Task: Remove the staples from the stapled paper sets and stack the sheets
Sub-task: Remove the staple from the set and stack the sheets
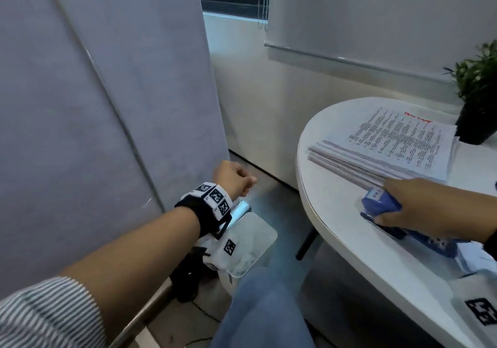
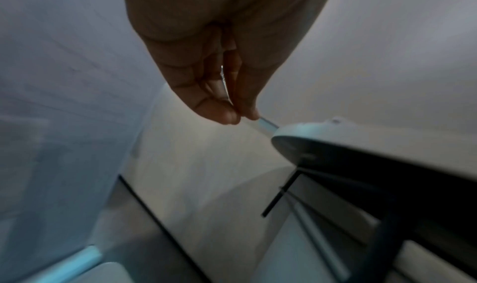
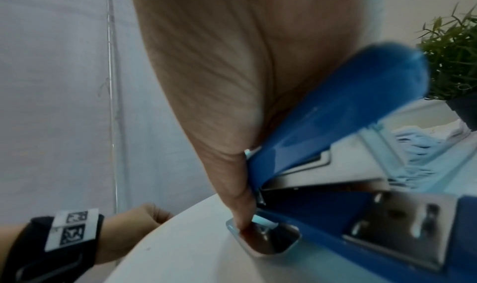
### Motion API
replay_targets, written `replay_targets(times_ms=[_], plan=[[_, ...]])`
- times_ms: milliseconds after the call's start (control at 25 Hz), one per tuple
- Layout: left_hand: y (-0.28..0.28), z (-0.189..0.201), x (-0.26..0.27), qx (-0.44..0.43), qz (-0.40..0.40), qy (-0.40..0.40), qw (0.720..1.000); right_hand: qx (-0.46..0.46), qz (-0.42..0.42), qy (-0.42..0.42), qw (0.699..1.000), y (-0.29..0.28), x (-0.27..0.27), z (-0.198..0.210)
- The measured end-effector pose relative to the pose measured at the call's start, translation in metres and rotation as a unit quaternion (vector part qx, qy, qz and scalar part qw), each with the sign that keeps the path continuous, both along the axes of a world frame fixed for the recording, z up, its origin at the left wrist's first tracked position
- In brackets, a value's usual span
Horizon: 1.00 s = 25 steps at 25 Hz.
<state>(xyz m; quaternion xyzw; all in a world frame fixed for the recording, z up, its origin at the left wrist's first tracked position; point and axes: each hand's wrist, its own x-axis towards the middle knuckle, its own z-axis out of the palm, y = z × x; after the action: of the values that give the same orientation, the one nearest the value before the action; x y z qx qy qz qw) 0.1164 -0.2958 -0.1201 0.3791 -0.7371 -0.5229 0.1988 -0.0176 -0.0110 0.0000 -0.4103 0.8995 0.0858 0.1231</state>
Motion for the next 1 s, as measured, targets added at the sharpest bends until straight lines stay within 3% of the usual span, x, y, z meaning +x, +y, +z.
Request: replay_targets(times_ms=[160, 520, 840, 1000], plan=[[-0.035, -0.043, -0.01, -0.085, -0.008, -0.141, 0.986, 0.02, -0.002, 0.018, 1.0, -0.005, -0.014, -0.012], [-0.068, -0.109, -0.024, -0.091, -0.033, -0.246, 0.964, -0.025, -0.022, -0.004, 0.999, -0.001, -0.03, -0.027], [-0.066, -0.116, -0.033, -0.079, -0.02, -0.25, 0.965, -0.031, -0.023, -0.021, 0.999, -0.002, -0.03, -0.028], [-0.047, -0.076, -0.044, -0.058, -0.005, -0.156, 0.986, -0.006, -0.036, -0.031, 0.999, 0.0, -0.015, -0.016]])
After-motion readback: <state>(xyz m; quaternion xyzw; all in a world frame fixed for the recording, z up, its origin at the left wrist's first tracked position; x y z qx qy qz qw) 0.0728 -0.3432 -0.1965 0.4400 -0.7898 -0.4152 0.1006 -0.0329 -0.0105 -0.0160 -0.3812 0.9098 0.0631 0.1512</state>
